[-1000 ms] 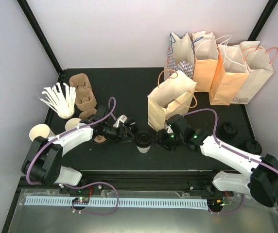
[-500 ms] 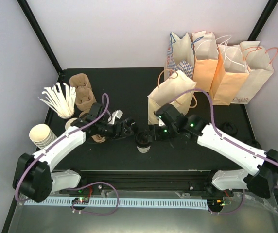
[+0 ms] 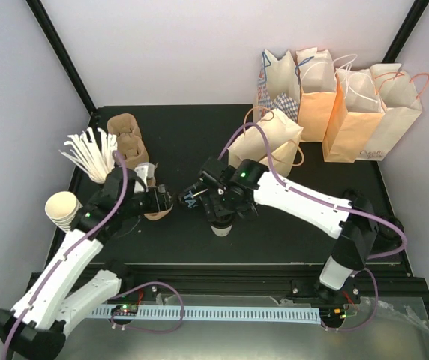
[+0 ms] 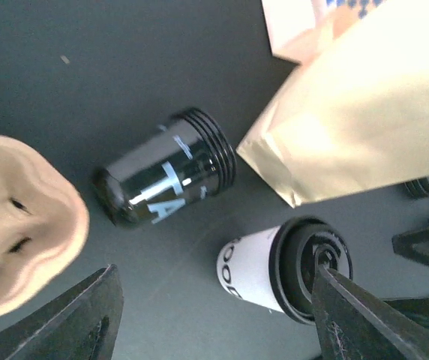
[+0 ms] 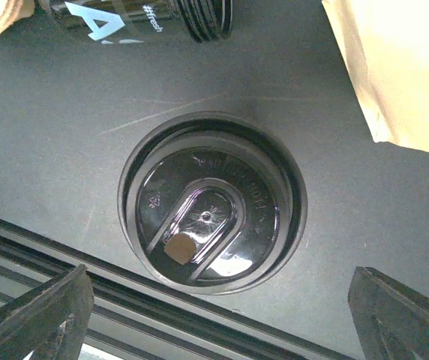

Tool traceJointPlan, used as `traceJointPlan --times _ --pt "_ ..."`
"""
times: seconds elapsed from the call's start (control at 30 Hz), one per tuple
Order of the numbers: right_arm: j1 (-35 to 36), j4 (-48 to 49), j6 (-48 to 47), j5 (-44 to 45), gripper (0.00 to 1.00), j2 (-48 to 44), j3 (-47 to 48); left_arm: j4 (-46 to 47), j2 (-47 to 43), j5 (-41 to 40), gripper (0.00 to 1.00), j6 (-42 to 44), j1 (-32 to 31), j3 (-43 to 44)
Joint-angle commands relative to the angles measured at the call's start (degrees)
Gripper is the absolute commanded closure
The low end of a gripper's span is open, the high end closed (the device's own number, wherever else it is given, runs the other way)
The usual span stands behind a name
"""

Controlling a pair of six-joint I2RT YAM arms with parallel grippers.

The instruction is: Pack the takeout coffee

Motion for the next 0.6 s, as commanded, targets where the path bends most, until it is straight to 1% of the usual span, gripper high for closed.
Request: traceJointPlan --times 0.0,0.1,0.33,0.4,0.47,0.57 --pt "1.0 -4.0 3.6 2.9 0.05 2.6 3.4 -0.8 -7.1 -10.8 0.28 -0.2 0.3 0.6" --pt "1.4 -4.5 3.6 3.0 0.05 5.0 5.1 -1.2 -9.2 -11.7 0.27 -0.1 0.4 0.1" --pt "1.8 -3.8 3.6 2.1 0.06 7.9 6.2 -2.9 -9.0 -11.3 0.27 0.4 0.3 0.0" --pt "1.7 -4.1 3.8 2.4 0.07 8.8 6.8 -2.6 -9.7 -11.3 0.27 0.5 0.3 0.0" --pt "1.8 -4.4 4.4 2.7 0.11 9.6 7.3 -2.1 -10.2 -11.2 0.27 0.6 0.3 -0.2" --pt "1.9 -4.8 5.0 3.2 0.14 10.7 7.9 -1.9 -10.2 -10.7 0.27 0.6 0.3 -0.5"
